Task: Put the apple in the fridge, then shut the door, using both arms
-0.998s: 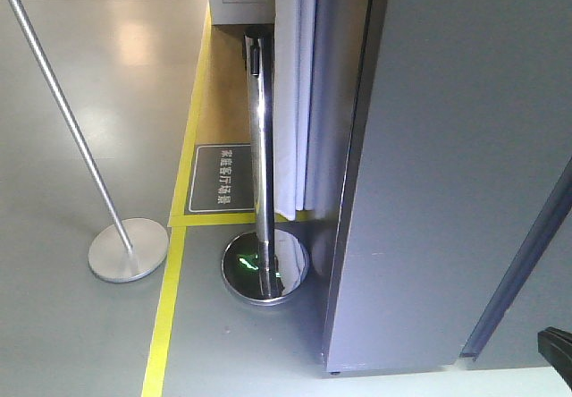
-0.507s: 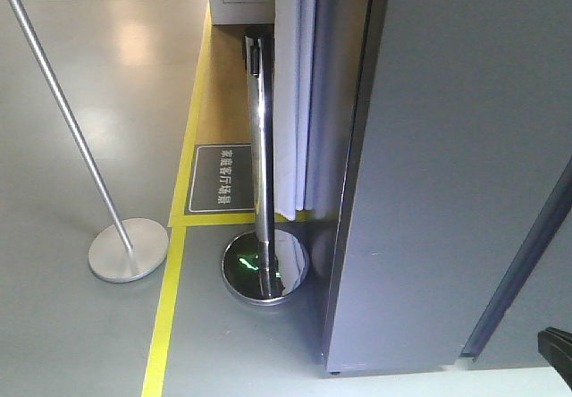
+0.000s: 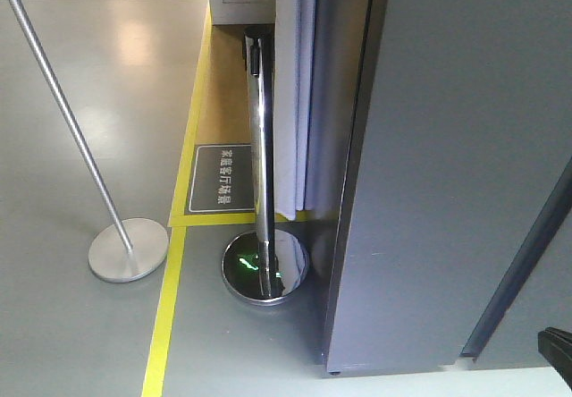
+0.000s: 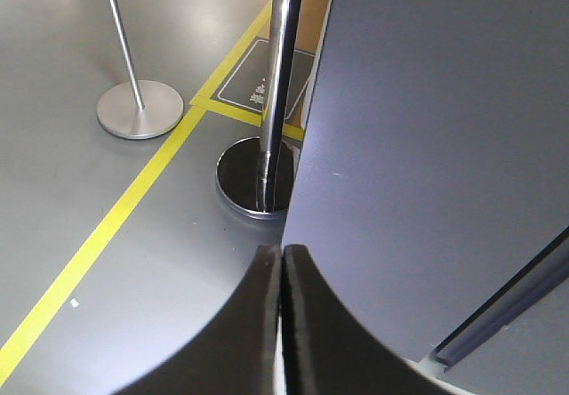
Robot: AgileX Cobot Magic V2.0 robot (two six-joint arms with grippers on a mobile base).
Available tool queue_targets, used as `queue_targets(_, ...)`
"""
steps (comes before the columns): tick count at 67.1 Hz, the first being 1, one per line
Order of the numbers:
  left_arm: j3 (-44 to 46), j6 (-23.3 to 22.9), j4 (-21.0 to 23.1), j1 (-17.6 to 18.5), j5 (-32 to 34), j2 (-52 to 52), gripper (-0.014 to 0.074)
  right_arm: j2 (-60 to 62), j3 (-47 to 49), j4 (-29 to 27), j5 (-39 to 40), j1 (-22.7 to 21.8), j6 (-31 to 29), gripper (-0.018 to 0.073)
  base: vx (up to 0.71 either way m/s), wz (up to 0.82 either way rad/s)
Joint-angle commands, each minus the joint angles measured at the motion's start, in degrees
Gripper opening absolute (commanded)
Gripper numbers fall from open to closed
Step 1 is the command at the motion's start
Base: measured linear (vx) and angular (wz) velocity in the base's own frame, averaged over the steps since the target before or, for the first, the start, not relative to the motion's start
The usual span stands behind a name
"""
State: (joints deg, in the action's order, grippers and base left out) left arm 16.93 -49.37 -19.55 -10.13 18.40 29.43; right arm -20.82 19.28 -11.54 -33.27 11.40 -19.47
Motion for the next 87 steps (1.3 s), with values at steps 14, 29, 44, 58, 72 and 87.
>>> queue_targets(14,-10.20,11.25,7.97,2.93,1.53,-8.09,-0.0008,-0.36,1.72,-0.12,3.64,0.11,-0.28,-0.0006,0.00,0.00)
queue_targets(29,-19.04,11.06,8.02,3.41,1.01,-14.60,-0.0008,-0.36,1.72,-0.12,3.64,0.11,-0.28,-0.0006,0.00,0.00)
queue_targets(44,-19.39,16.76,8.02,6.66,-12.43,-16.64,-0.0008,-0.36,1.72,-0.12,3.64,0.11,-0.28,-0.0006,0.00,0.00)
queue_targets(58,-19.39,26.24,7.93,6.94,-19.86,-18.02,-0.0008,-0.36,1.72,-0.12,3.64,0.11,-0.28,-0.0006,0.00,0.00)
queue_targets(72,-19.39,37.08,7.88,6.94,-20.63,-23.76,-0.0008,-0.36,1.72,-0.12,3.64,0.11,-0.28,-0.0006,0.00,0.00)
queue_targets(87,-19.39,44.27,8.42,6.94,-21.88,-30.49,-0.0008,-0.36,1.72,-0.12,3.64,0.11,-0.28,-0.0006,0.00,0.00)
